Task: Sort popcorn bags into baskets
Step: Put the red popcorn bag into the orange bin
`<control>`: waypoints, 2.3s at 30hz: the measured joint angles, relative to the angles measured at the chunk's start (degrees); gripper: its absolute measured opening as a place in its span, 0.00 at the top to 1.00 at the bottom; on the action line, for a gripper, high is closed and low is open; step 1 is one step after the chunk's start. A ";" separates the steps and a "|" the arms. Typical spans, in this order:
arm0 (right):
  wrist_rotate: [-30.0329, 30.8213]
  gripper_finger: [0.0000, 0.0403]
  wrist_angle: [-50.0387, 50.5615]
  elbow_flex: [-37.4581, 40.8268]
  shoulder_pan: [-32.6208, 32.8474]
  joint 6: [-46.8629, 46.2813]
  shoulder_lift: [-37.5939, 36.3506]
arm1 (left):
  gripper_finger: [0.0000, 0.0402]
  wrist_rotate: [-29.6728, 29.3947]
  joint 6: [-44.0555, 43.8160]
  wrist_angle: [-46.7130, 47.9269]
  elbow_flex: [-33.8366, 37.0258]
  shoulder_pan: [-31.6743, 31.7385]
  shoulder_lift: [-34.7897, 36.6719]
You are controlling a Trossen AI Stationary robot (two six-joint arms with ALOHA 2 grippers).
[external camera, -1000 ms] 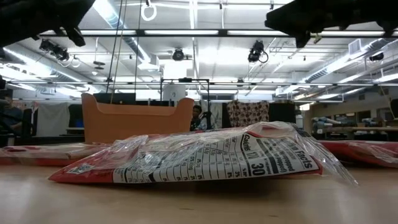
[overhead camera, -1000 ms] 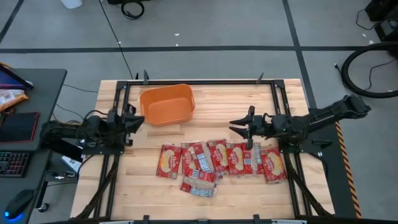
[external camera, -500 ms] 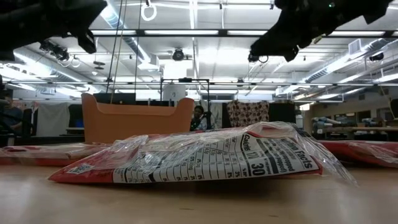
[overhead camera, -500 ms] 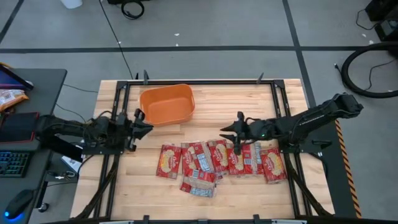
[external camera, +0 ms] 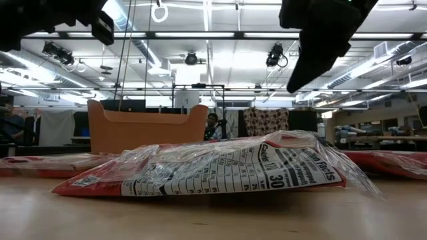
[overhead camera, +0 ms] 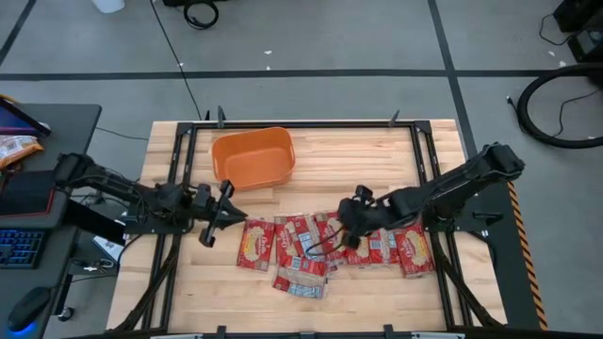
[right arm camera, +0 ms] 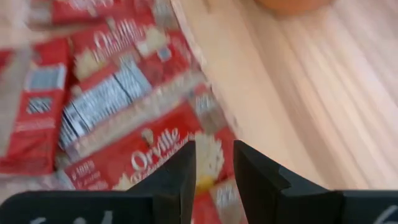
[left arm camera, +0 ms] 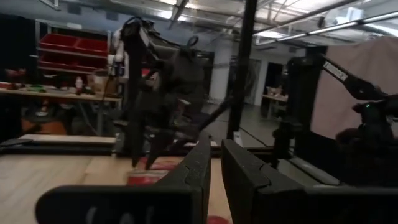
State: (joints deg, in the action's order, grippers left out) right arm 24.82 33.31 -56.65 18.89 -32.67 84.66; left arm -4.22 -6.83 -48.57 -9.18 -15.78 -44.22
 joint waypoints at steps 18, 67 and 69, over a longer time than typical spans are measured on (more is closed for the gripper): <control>-11.88 0.47 32.96 -24.08 3.89 -22.71 21.17 | 0.89 -4.72 -7.06 -2.04 -0.08 -7.04 -4.53; -39.47 0.41 38.14 -7.51 20.82 -61.04 25.92 | 0.89 -5.19 -8.63 -0.86 -0.13 -7.05 -4.53; -39.27 0.42 38.27 -7.51 20.81 -61.06 25.91 | 0.89 -5.19 -8.63 -0.86 -0.12 -7.07 -4.53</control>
State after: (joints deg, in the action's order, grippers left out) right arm -14.45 71.58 -64.16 39.70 -93.73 110.56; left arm -9.41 -15.46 -49.43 -9.30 -22.85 -48.75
